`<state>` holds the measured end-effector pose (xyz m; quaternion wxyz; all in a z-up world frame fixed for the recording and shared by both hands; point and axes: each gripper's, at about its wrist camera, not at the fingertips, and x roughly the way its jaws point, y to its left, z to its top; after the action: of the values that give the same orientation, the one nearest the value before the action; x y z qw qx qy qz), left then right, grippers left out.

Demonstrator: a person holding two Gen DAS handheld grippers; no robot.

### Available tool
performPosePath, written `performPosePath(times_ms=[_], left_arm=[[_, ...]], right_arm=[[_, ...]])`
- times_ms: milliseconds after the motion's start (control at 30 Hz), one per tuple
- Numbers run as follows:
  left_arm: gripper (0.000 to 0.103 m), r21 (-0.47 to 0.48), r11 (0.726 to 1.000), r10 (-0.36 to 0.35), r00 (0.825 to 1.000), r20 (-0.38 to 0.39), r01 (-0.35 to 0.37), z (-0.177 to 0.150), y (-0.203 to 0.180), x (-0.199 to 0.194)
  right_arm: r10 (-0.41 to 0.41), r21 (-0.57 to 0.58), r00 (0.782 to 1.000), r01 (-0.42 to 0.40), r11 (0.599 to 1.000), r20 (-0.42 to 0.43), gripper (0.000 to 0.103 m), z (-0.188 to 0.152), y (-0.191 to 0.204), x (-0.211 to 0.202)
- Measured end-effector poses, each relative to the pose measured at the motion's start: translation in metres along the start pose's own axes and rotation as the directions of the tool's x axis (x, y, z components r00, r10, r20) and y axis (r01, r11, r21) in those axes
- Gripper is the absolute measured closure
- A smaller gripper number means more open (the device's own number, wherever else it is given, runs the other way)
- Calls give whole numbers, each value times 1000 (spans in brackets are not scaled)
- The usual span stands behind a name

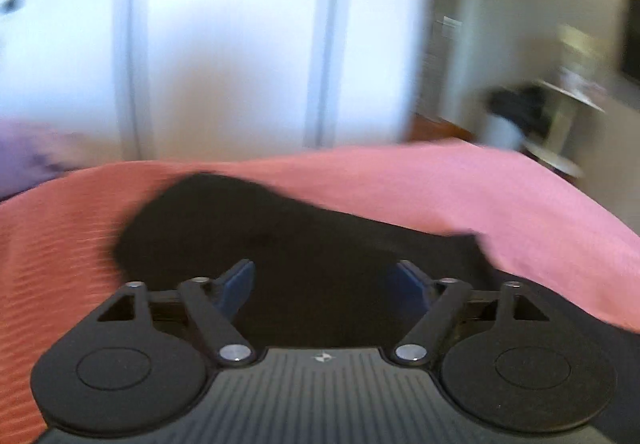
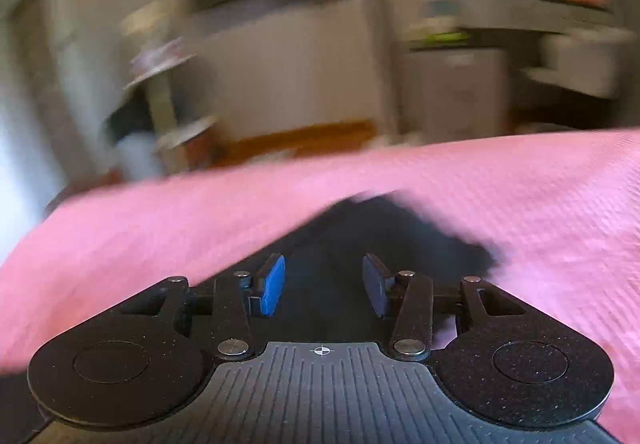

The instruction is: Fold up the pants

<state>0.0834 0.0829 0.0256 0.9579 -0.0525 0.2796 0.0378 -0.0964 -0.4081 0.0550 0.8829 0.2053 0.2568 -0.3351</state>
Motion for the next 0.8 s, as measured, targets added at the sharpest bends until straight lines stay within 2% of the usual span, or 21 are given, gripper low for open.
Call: performPosePath(times_ms=[100,167,200,267,333,400,467,533,600,700,800], left_arm=[[20,137,986,-85,995,-53,92,-7,-60,34],[20,224,970,-79,995,-64,92,-14,-88,58],[20,261,961,-69,993,-97,92,-18,-103,73],[24,287,954,-35,986,-163,81,-25,-114,108],[21,306,951,15,987,-159,35,-33,-117,131],[16,307,952,40,990,-136,4,-32,-121,145],[10,273,962,60,987,-151,-17,-25,-124,159],[4,279,959,80,986,-143,-38,-24,-127,167],[4,308,951,75,990,-122,-34,-28,-132,164],[4,282,959,72,988,-137,-31,-18,-132,163],[5,255,964,126,979,-163,-82,-13,-137,158]], right_arm=[[75,-147,993,-88,985,-91,59,-27,45,20],[89,-225,987,-118,967,-133,60,-43,63,28],[93,-266,985,-130,955,-147,60,-53,69,33],[91,-326,989,-124,937,-113,59,-62,75,35],[104,-318,989,-131,939,-101,58,-60,75,39],[116,-290,989,-137,947,-88,58,-61,71,47],[123,-305,991,-134,943,-55,56,-65,69,53],[128,-316,991,-132,939,-35,53,-69,65,59],[136,-305,990,-139,942,-29,51,-72,64,60],[155,-282,988,-156,947,-26,46,-69,60,69],[164,-267,986,-167,949,-34,45,-65,58,69]])
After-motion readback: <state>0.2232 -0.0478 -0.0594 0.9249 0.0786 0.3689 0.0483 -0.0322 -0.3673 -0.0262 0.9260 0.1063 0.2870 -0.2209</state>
